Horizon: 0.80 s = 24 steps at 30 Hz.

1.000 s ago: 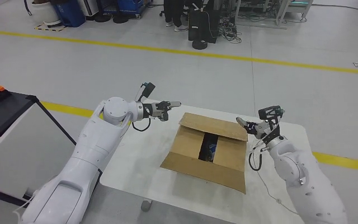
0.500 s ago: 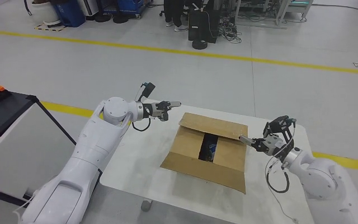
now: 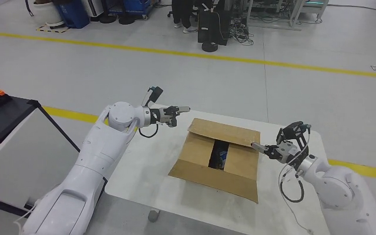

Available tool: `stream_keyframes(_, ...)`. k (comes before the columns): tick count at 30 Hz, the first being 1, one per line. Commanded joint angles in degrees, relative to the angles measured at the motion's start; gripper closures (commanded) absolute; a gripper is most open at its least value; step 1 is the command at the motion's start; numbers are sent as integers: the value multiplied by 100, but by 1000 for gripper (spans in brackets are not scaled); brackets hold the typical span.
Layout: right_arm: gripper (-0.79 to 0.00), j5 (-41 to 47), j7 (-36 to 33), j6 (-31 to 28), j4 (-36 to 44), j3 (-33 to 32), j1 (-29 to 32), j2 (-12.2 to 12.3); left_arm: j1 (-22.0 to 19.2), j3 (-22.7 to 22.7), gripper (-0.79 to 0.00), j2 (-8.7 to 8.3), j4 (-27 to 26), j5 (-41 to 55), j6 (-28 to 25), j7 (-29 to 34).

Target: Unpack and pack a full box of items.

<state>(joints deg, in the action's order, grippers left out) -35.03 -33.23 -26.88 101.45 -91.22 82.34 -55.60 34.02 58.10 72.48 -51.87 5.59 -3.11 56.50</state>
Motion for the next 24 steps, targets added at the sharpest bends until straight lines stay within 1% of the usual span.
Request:
stream_keyframes(1,-785,-121,26,20,51,-4,1,2,0,0,-785,0,0,0,0,0)
stream_keyframes(4,-785,-757,203,186,360,32,113,5,0,0,-785,0,0,0,0,0)
stream_keyframes(6,-785,-1266,177,278,594,19,168,19,0,0,-785,0,0,0,0,0)
stream_keyframes(8,-785,-1517,135,337,804,68,234,22,0,0,-785,0,0,0,0,0)
stream_keyframes(10,-785,-2094,-106,416,1044,93,218,43,0,0,-785,0,0,0,0,0)
stream_keyframes(11,-785,-2240,-185,470,1096,117,217,45,0,0,-785,0,0,0,0,0)
stream_keyframes(12,-785,-2711,-429,576,1253,193,171,56,0,0,-785,0,0,0,0,0)
stream_keyframes(18,-785,-3936,-1315,657,1548,761,-227,56,0,0,-785,0,0,0,0,0)
stream_keyframes(24,-785,-4251,-1896,825,1660,1346,-558,-7,0,0,-785,0,0,0,0,0)
